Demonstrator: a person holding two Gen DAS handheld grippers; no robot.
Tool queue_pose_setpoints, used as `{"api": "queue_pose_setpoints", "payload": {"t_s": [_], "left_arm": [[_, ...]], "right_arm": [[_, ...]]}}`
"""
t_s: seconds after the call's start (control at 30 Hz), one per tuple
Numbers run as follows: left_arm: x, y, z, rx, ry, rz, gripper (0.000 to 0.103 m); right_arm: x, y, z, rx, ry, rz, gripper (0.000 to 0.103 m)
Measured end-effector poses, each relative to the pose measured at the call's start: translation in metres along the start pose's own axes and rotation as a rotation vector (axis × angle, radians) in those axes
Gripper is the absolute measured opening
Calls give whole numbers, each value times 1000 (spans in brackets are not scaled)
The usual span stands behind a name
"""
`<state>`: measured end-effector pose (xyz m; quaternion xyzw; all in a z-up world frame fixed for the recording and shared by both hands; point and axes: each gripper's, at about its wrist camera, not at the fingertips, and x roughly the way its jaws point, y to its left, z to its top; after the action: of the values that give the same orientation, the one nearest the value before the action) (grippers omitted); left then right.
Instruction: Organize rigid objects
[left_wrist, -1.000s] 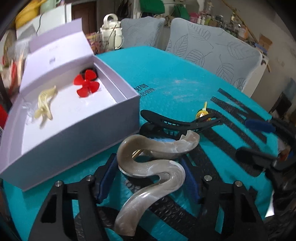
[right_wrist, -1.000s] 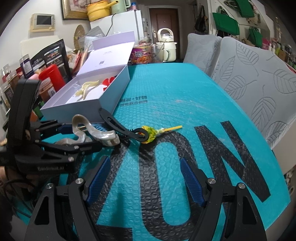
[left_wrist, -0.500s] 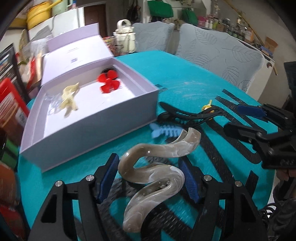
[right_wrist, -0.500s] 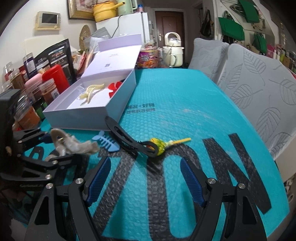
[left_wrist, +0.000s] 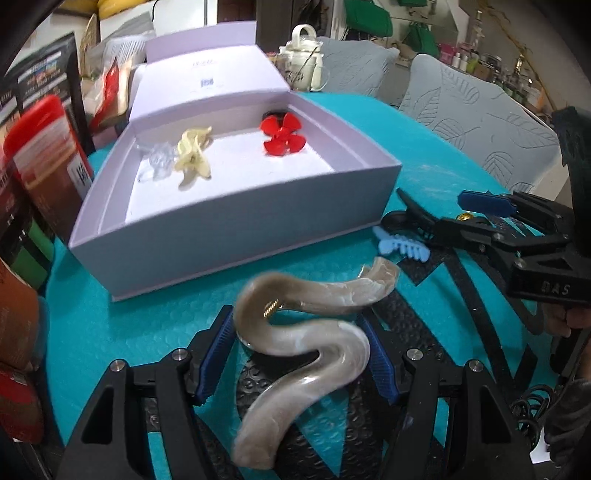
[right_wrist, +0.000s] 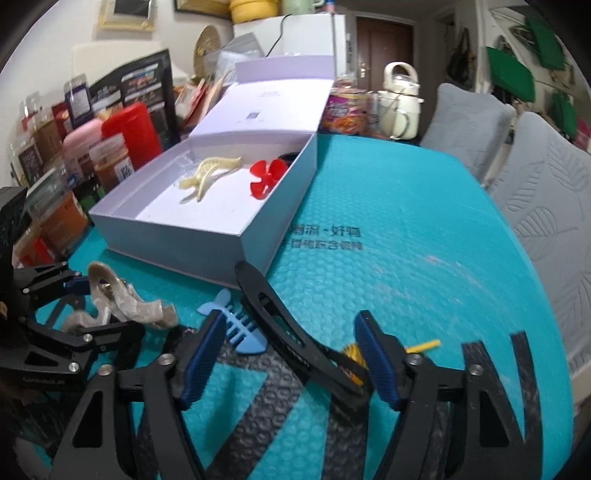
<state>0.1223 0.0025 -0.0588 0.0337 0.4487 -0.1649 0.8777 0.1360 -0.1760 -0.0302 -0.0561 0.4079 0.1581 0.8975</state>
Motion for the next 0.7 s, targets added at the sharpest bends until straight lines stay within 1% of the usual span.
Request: {"api": "queue_pose_setpoints", "payload": {"t_s": [0.03,0.13,0.23,0.3,0.33,0.37,0.47,0.63,0.67,0.7], "left_arm": [[0,0,-1,2,-9,2,66],[1,-1,-1,12,-11,8,66],[1,-2,-1,18,-13,11,66],[1,-2,-1,23,-15,16,66],[2,-3,-1,25,-16,20,66],[2,-3,-2,28,-17,23,66],[1,-3,-2,27,-18,28,66],[1,-4,-3,22,-18,48,66],[0,-4,-3,19,-18,48,63],[0,-4,-3,17,-18,48,63]], "right_arm": [[5,2,1,-15,13,6,56],[16,1,4,-18,53,39,47],[25,-1,4,-10,86,50,46],[26,-2,4,-8,86,60,41],[26,-1,3,-14,96,71,29],[26,1,2,-23,102,73,22],[21,6,-2,-57,89,61,22],[12,2,-7,2,58,65,22],[7,1,-10,21,48,66,22],[6,2,-10,26,43,69,22]]}}
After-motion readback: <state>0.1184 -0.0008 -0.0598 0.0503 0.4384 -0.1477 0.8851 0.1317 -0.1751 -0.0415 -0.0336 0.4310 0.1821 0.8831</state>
